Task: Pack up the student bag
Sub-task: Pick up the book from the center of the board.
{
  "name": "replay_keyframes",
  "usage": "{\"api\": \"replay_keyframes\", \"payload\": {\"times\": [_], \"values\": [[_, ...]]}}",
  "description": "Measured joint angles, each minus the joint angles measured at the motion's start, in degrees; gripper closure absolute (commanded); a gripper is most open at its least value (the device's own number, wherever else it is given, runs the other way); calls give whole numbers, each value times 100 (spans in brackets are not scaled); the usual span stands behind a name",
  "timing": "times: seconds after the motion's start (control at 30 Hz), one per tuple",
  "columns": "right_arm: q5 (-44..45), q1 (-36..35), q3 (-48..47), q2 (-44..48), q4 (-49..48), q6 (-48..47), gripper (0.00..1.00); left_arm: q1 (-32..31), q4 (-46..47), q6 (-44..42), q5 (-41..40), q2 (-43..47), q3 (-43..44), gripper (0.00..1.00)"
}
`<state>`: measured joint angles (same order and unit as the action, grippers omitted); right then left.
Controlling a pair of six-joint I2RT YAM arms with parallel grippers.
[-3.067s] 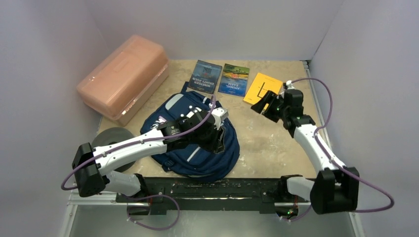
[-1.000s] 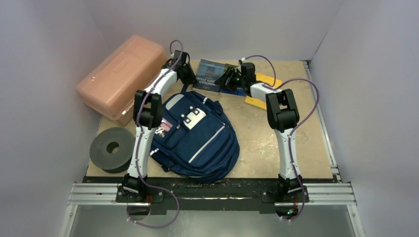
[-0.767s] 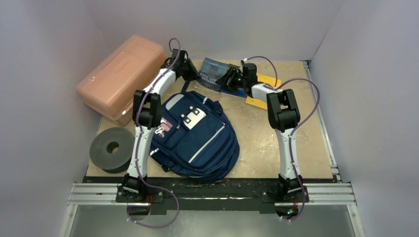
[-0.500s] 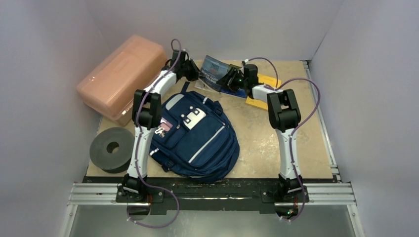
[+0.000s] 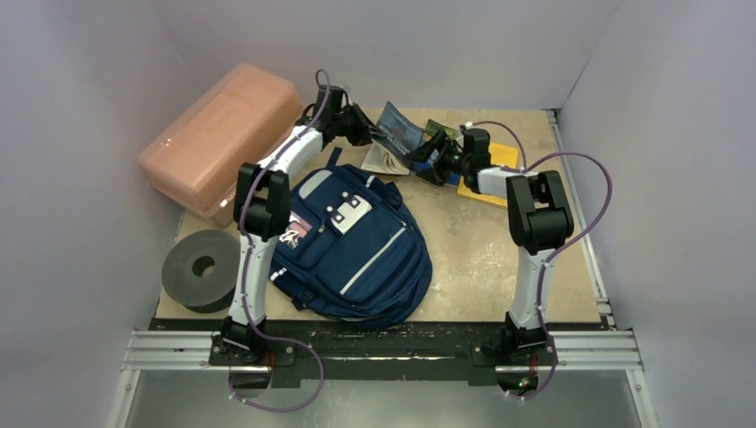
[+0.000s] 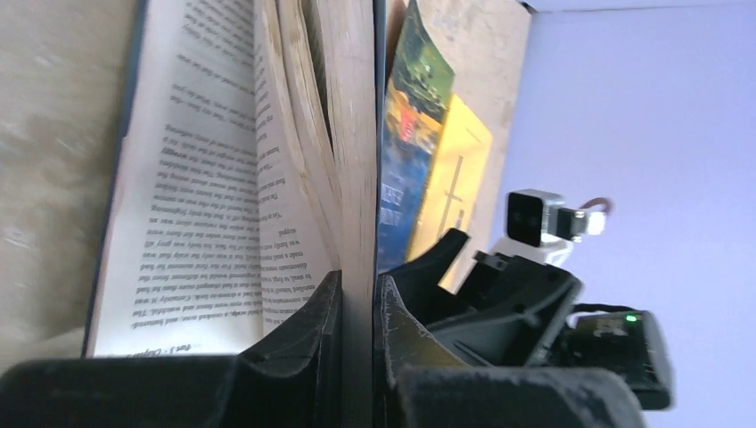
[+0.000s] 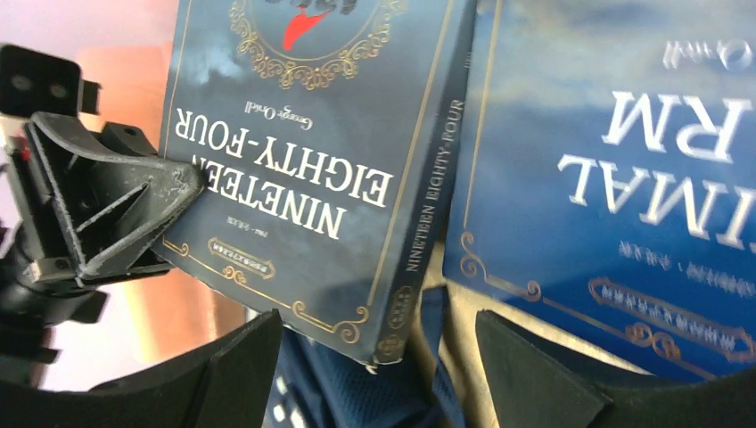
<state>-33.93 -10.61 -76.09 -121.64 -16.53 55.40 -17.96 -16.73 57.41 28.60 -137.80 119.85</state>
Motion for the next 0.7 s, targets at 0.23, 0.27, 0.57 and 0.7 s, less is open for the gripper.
{"api": "replay_keyframes", "payload": {"times": [0.23,0.27,0.57,0.7], "values": [[-177,116,1038,280,-1661,1397,22,-129,280,507,247,546,-533,100],[-208,103,1158,280,-2022,1674,24,-151,313,525,251,608,-601,100],[-308,55,1950,-118,-4583,3707,90,-332,629,590,240,1178,-1399,57],[-295,103,2022,85,-4358,3672,100,-361,-68,116,131,1484,-1484,29]]}}
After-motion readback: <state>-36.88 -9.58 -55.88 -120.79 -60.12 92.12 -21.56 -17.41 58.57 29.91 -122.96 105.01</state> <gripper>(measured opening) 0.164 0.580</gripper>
